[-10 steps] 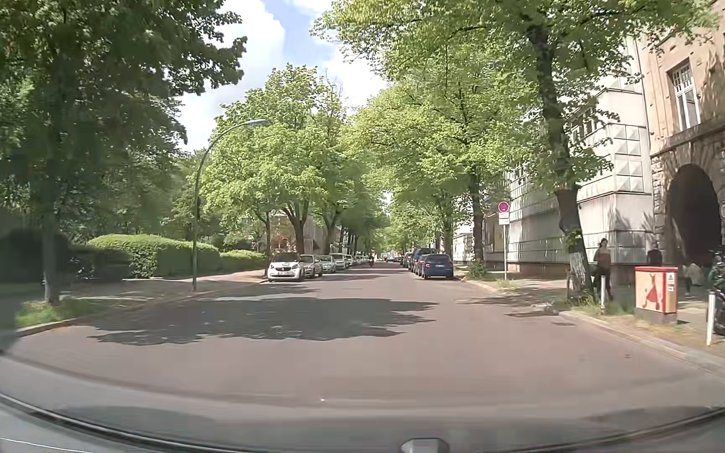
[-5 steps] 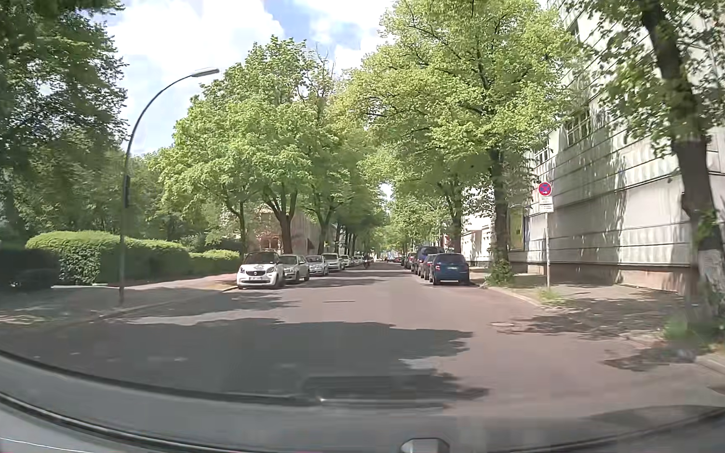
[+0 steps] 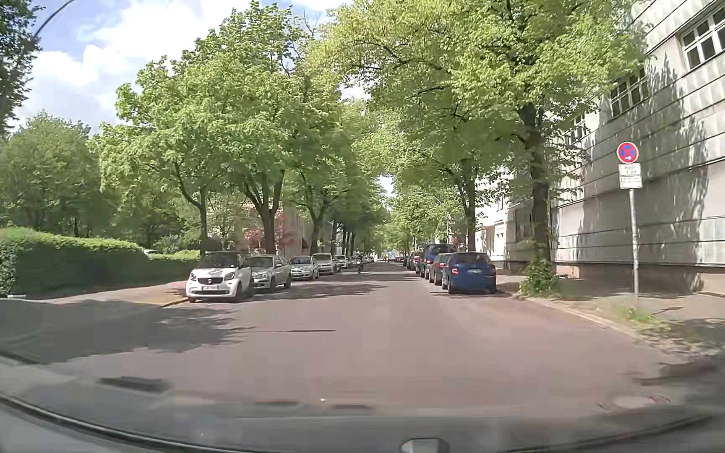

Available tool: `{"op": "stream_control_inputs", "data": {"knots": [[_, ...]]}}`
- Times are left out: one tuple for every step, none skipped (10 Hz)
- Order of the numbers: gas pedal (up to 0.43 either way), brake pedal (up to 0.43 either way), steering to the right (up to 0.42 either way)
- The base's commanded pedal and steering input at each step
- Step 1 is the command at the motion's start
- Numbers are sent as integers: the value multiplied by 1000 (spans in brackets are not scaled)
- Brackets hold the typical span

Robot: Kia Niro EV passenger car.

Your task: Follow the waypoints while adhering to traffic rules and regulations

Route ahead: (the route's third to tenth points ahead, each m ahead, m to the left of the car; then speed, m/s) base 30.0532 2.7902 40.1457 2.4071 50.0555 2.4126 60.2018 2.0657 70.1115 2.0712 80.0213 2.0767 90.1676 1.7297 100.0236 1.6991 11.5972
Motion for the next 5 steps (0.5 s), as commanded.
{"op": "stream_control_inputs", "data": {"knots": [[28, 18, -2], [28, 18, -2], [28, 18, -2], [28, 18, -2], [28, 18, -2]]}}
